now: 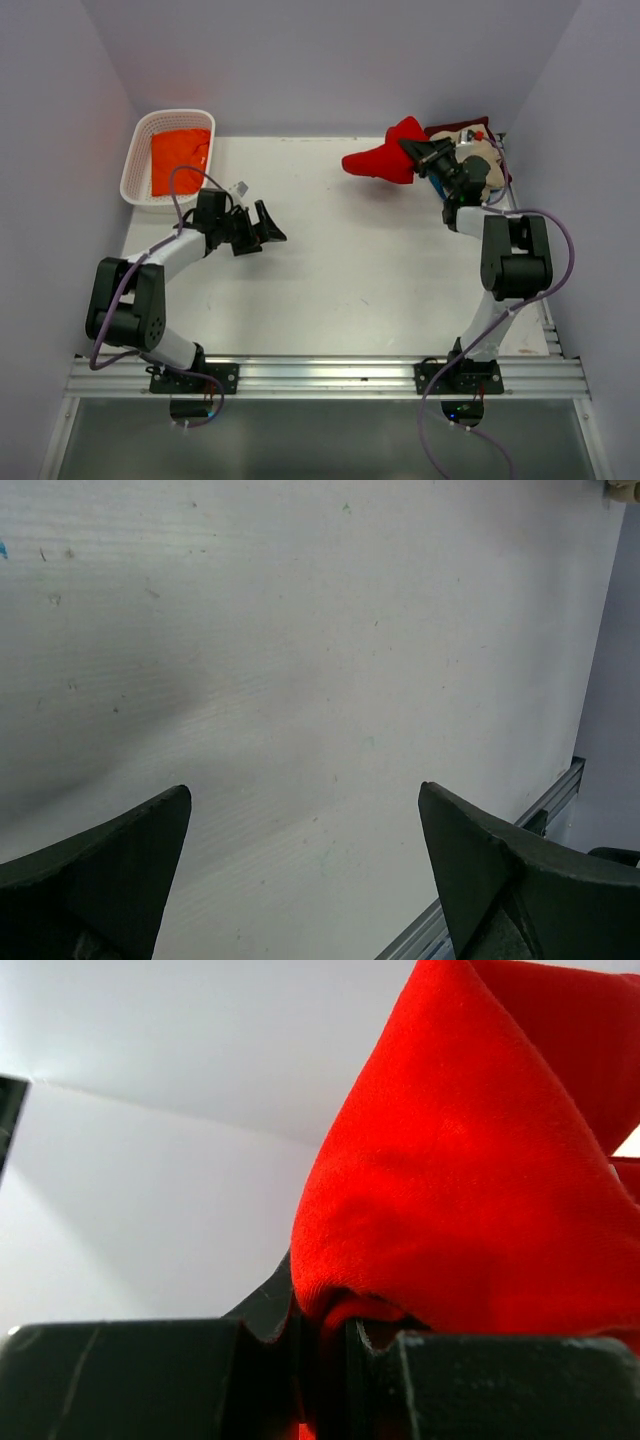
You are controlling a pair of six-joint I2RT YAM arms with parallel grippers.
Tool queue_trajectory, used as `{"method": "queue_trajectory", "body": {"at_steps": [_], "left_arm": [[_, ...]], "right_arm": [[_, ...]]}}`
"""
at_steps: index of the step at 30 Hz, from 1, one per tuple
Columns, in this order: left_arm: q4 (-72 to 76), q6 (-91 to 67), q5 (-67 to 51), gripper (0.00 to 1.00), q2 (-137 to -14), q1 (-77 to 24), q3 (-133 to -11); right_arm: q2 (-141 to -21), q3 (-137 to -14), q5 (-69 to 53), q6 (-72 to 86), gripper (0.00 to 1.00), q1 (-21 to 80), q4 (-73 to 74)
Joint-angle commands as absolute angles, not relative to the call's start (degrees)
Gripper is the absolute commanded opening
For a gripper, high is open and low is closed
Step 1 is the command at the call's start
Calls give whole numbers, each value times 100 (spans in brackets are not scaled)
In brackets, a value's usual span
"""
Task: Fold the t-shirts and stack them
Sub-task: Neatly place the folded tshirt to the corner
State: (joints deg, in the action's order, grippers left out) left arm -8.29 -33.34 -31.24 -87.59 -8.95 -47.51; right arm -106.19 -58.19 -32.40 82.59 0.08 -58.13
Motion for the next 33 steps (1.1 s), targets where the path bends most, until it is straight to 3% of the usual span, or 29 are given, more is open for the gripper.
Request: {"method": "queue_trajectory", "body": {"at_steps": [1,17,21,26,33], "left_arm": [[-835,-3182,-3278,100,-8482,-844,-4553],[-598,-2979,-3524,100,-8349,-844,-4122],[-326,-3102,-3621,100,-8490,-844,-4008],[-167,-3191,-3823,100,-8789,-844,-3973],[-88,-3296,-3937,100,-8745,-844,-3859]], "right_arm": [[-10959,-6406,-3006,8911,0,-254,-7083],[-12225,-8736,-2646,8368,0,-1617,-7374],[-12217,-8140,-2558,8053,0,-1811,-7331],[-12199,-7191,-2514,7077,0,-1784,-5498],[-11805,-6075,-2330,6540,0,-1775,-4834]]}}
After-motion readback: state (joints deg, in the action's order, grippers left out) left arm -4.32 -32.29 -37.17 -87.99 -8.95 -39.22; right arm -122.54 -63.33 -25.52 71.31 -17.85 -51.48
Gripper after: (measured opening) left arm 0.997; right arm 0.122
